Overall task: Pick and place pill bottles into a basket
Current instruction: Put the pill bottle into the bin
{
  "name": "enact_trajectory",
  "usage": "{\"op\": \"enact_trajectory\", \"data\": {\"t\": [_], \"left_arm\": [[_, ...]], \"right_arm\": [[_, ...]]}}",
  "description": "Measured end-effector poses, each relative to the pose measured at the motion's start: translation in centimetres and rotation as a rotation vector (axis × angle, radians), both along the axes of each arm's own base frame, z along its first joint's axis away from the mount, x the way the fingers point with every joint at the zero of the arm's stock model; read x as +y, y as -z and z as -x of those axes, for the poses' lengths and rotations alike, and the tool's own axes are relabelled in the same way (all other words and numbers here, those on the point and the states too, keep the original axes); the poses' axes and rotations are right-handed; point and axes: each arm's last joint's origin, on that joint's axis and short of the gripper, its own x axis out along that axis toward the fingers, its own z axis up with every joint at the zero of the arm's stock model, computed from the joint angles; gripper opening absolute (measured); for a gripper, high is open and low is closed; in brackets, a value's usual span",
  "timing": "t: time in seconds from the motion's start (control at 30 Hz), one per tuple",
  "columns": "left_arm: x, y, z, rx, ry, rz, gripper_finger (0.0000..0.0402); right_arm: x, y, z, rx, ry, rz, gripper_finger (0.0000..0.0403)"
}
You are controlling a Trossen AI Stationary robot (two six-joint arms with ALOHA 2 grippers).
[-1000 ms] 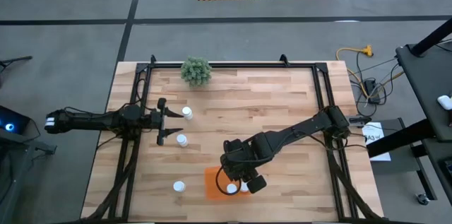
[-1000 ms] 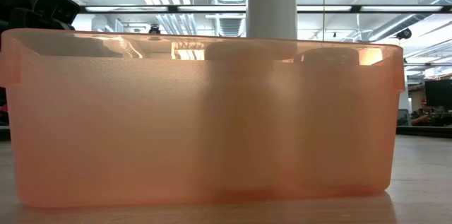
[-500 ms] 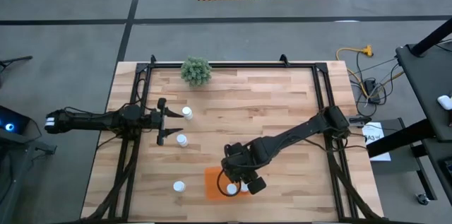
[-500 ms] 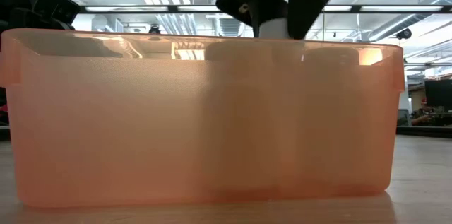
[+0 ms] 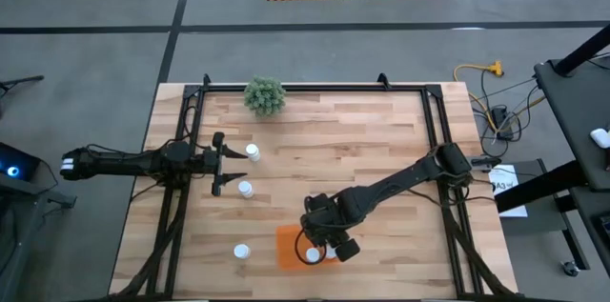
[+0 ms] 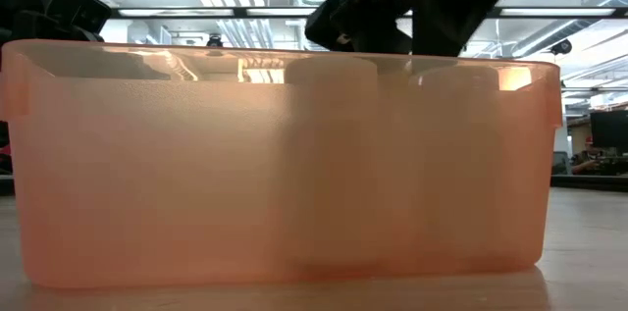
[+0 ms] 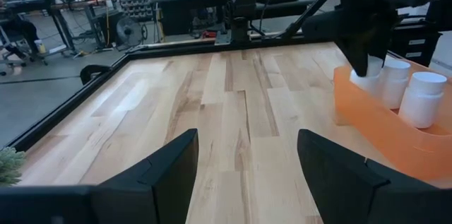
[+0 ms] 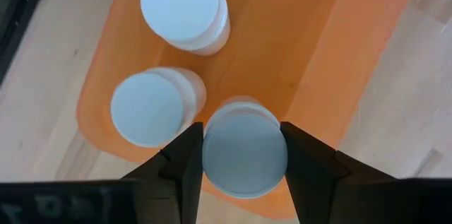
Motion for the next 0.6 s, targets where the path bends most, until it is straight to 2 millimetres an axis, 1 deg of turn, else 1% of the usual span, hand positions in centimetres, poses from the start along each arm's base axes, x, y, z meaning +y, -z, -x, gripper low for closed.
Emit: {"op": "enact_trajectory", "data": {"t": [0.23, 0.47, 0.6], "left_arm": [[0.0, 0.0, 0.0, 0.001, 0.0, 0.0, 0.0224], [0.0, 0.0, 0.0, 0.001, -0.001, 0.0, 0.0224], [0.0, 0.0, 0.0, 0.0, -0.001, 0.0, 0.0224]], "right_arm": [[-0.5, 0.7, 0.1, 0.006, 0.005, 0.015, 0.0146], [-0.8, 1.1, 0.0, 0.009, -0.001, 0.021, 0.0147], [-1.1, 1.3, 0.0, 0.018, 0.009, 0.023, 0.0175]]}}
